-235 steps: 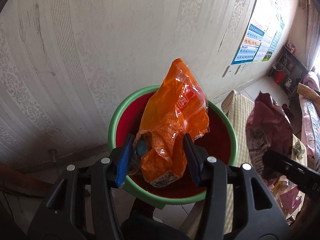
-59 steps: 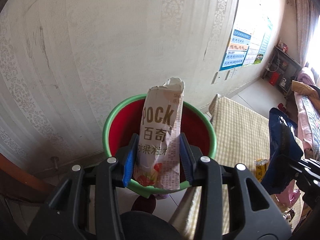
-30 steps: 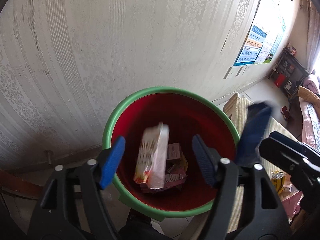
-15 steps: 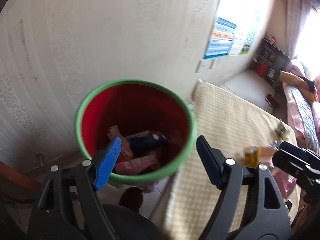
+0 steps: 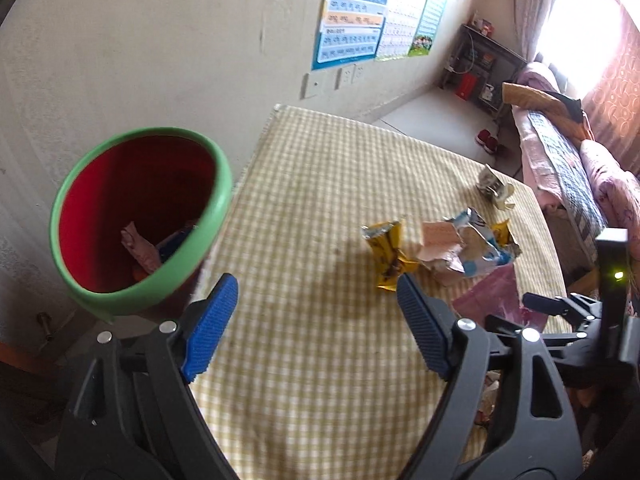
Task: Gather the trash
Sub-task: 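Grasp the pink plastic bag with right tool while left tool grasps yellow wrapper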
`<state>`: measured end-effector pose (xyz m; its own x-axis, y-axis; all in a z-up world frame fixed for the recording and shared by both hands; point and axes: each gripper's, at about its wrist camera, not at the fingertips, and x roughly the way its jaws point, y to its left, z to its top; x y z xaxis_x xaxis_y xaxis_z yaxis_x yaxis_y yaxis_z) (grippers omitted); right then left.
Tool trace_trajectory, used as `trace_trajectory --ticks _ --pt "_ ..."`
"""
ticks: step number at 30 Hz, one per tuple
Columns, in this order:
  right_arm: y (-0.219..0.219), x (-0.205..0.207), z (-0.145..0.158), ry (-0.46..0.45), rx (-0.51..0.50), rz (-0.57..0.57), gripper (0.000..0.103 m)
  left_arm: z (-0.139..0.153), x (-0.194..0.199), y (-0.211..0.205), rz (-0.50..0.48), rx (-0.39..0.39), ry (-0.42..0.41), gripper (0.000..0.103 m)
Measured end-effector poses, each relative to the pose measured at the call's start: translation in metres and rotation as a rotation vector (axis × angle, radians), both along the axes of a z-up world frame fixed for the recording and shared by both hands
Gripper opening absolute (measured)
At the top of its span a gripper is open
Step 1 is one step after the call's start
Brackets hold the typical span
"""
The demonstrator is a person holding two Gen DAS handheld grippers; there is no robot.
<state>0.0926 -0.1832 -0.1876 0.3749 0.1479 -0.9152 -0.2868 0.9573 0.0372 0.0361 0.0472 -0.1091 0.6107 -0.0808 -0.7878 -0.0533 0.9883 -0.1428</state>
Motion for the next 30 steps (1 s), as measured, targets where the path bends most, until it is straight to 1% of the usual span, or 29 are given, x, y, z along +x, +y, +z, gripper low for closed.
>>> trace_trajectory --ticks 1,2,4,5,7,8,9,10,11,12,14,15,16,17,18,20,22,26,30 --pt "-0.002 0.000 -0.004 0.004 0.007 -0.009 0.067 -0.002 0.002 -0.006 -0.012 0.003 0.004 0.079" --pt "-0.004 0.002 -0.007 0.012 0.027 -0.020 0.051 -0.003 0.004 -0.011 -0.023 0.007 0.007 0.079" --pt "-0.008 0.000 -0.010 0.034 0.095 -0.035 0.044 -0.007 0.011 -0.024 -0.049 0.007 0.011 0.079" --pt "-0.008 -0.002 -0.007 0.027 0.112 -0.034 0.041 -0.009 0.015 -0.027 -0.053 0.009 0.013 0.079" --pt "-0.009 -0.010 0.005 -0.015 0.150 -0.032 0.038 -0.017 0.029 -0.033 -0.058 -0.003 0.036 0.079" --pt "-0.010 -0.014 0.013 -0.038 0.168 -0.037 0.038 -0.022 0.035 -0.035 -0.057 -0.017 0.052 0.078" --pt "-0.012 -0.018 0.020 -0.061 0.183 -0.044 0.038 -0.028 0.044 -0.037 -0.063 -0.045 0.077 0.068" --pt "-0.013 -0.022 0.029 -0.091 0.202 -0.055 0.038 -0.035 0.053 -0.039 -0.068 -0.071 0.115 0.051" --pt "-0.015 -0.027 0.038 -0.126 0.222 -0.069 0.038 -0.044 0.063 -0.041 -0.062 -0.084 0.157 0.046" --pt "-0.017 -0.031 0.046 -0.153 0.239 -0.079 0.038 -0.050 0.067 -0.043 -0.056 -0.092 0.173 0.042" --pt "-0.020 -0.038 0.057 -0.195 0.270 -0.089 0.038 -0.061 0.076 -0.048 -0.046 -0.080 0.198 0.039" --pt "-0.020 -0.042 0.060 -0.204 0.281 -0.092 0.038 -0.065 0.078 -0.051 -0.048 -0.075 0.208 0.034" --pt "-0.020 -0.043 0.061 -0.209 0.290 -0.094 0.038 -0.069 0.081 -0.053 -0.053 -0.070 0.224 0.027" --pt "-0.020 -0.046 0.062 -0.214 0.301 -0.096 0.038 -0.072 0.081 -0.055 -0.060 -0.071 0.231 0.023" --pt "-0.018 -0.046 0.064 -0.215 0.305 -0.097 0.038 -0.072 0.080 -0.057 -0.070 -0.073 0.230 0.017" --pt "-0.017 -0.045 0.069 -0.225 0.316 -0.101 0.038 -0.072 0.078 -0.058 -0.072 -0.054 0.223 0.012" --pt "-0.016 -0.044 0.072 -0.232 0.330 -0.098 0.038 -0.067 0.071 -0.056 -0.067 -0.058 0.213 0.010" --pt "-0.011 -0.045 0.077 -0.230 0.348 -0.090 0.038 -0.049 0.050 -0.043 -0.055 -0.058 0.160 0.009" --pt "-0.002 -0.048 0.080 -0.233 0.364 -0.078 0.038 -0.022 0.020 -0.025 -0.023 -0.007 0.080 0.009"
